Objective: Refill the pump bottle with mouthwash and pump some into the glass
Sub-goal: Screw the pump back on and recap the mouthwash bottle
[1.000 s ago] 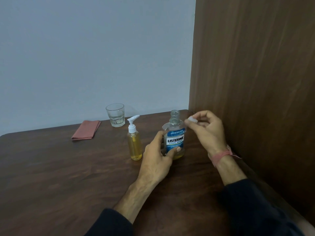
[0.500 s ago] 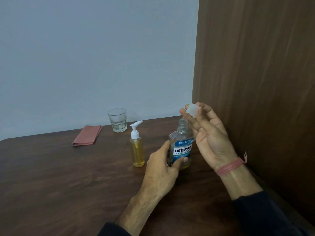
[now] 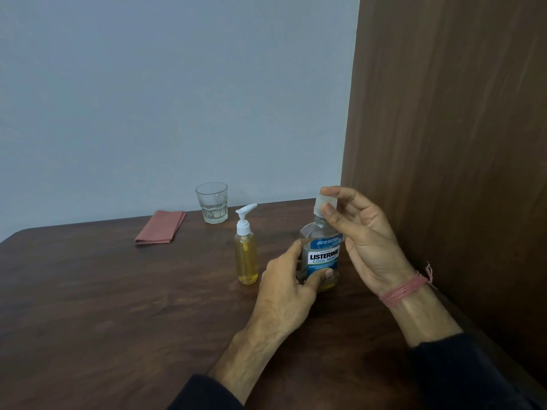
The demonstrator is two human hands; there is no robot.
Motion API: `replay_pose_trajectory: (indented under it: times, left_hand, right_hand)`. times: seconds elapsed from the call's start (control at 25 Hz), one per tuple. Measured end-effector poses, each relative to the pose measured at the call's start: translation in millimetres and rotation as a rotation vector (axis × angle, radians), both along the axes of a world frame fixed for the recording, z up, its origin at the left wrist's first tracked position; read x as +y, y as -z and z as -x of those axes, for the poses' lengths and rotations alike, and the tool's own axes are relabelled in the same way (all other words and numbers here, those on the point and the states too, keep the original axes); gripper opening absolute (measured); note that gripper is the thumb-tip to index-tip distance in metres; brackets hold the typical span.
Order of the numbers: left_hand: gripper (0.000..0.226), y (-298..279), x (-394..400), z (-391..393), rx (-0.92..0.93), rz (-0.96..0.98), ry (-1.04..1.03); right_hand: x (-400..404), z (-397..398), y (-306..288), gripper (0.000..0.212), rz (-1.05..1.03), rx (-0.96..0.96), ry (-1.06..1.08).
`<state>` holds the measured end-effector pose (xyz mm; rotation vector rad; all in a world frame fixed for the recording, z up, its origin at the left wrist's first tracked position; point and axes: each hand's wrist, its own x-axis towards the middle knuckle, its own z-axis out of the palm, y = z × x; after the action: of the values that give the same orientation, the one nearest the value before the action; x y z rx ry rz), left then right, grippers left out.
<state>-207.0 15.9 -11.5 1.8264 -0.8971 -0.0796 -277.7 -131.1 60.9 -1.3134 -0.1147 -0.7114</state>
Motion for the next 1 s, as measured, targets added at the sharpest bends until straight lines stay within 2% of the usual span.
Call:
replay_pose_trajectory:
  times: [0.12,0.56,0.76,0.88,1.0]
  left_hand:
    - [0.055,0.1,-0.4,0.7,-0.004,-0.008,-0.005]
    - [0.053,1.1,-1.0,2.3,0.015,0.027,-0.007]
    - [0.052,0.9,-0.3,1.7,0.009,0.013,-0.010]
    - [0.054,0.2,-0.2,1.9,0.012,0.006,-0.011]
    - [0.054,0.3,-0.4,1.2,0.018,0.005,-0.009]
  right_hand:
    - [-0.2,-0.3,0.2,0.050,-0.008,0.016,0.025]
    - [-2.2,-0.8,2.0,0.024,-0.126,0.006,-0.006]
    - [-0.6,-0.9,2.0,0.027,-0.128,-0.008,0.009]
    - [-2.9,0.7,3.4,0.036,-0.104,0.035,-0.022]
    - [-2.8,-1.9,5.2,0.028,-0.091,0.020,0.028]
